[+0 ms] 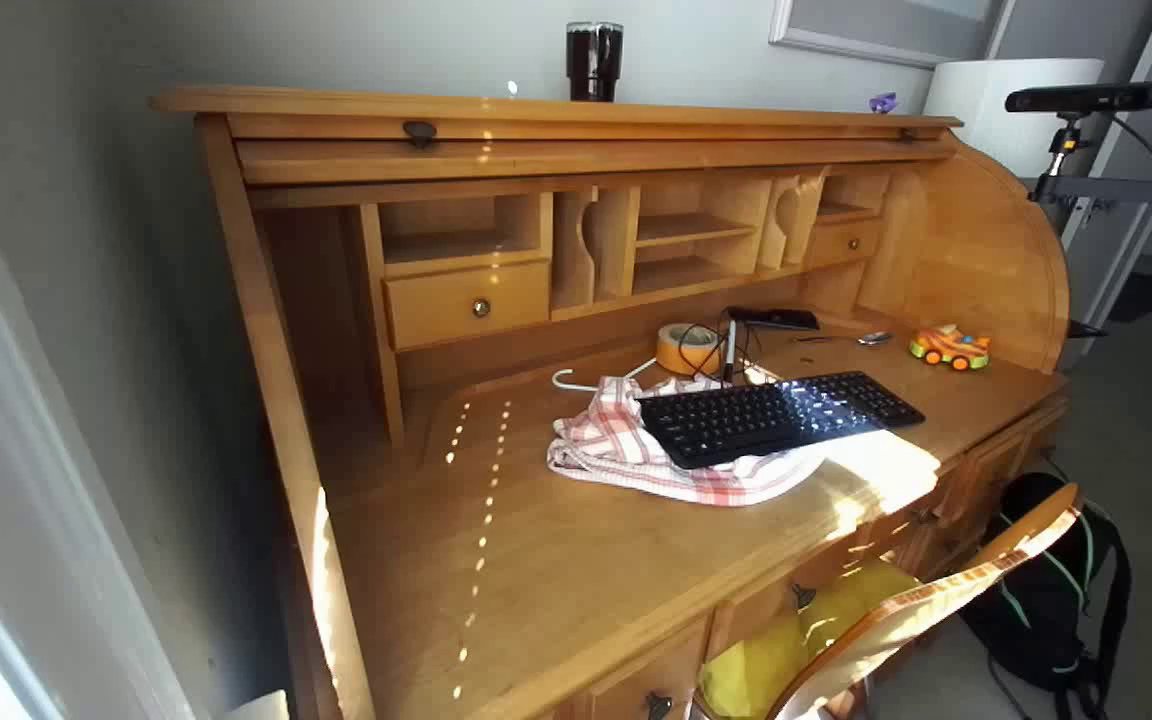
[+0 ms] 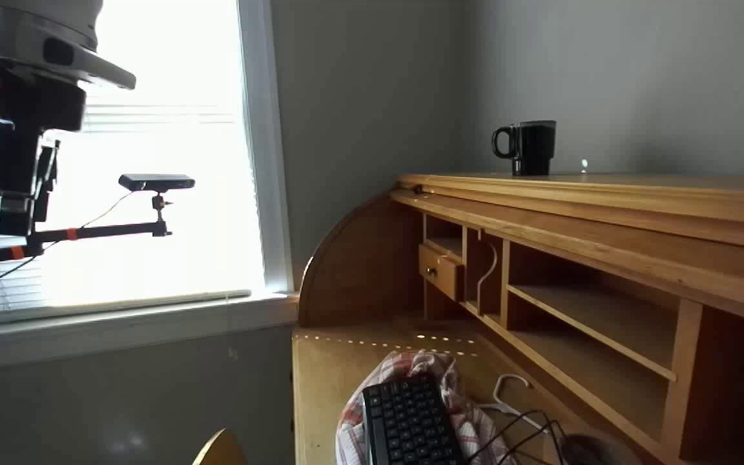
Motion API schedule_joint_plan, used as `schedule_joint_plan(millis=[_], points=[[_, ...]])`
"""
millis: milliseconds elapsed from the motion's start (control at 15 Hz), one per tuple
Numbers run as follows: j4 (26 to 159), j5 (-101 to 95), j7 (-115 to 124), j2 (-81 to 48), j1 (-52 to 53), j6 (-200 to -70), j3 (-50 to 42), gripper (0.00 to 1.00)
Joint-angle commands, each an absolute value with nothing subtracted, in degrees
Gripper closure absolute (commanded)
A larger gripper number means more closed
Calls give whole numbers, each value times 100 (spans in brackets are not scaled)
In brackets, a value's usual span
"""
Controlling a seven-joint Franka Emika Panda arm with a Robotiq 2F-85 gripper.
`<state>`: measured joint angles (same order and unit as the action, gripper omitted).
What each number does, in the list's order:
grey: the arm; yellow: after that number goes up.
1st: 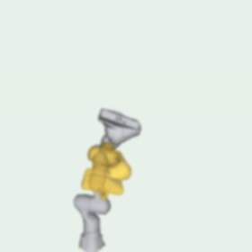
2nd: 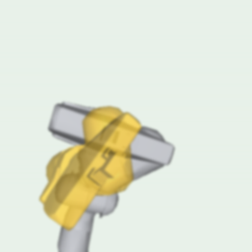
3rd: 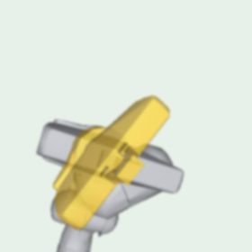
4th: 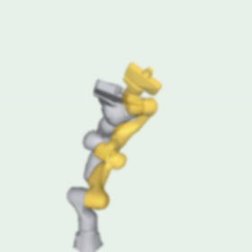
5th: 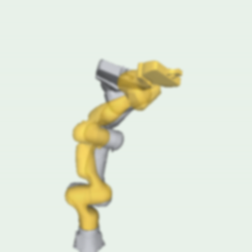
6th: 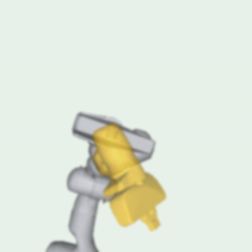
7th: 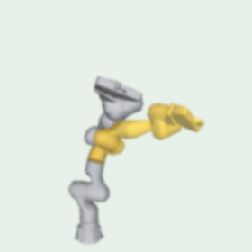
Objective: Move the keyboard to the top half of the desk
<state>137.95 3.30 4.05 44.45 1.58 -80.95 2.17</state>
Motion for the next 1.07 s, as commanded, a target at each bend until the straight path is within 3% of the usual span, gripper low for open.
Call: schedule_joint_plan(millis=[0, 533, 1000], points=[[13783, 341, 384, 4441, 123, -8084, 239, 0], [13754, 379, 579, 4327, 60, -8229, 295, 0], [13381, 112, 3178, 2264, -437, -10906, 1237, 0]])
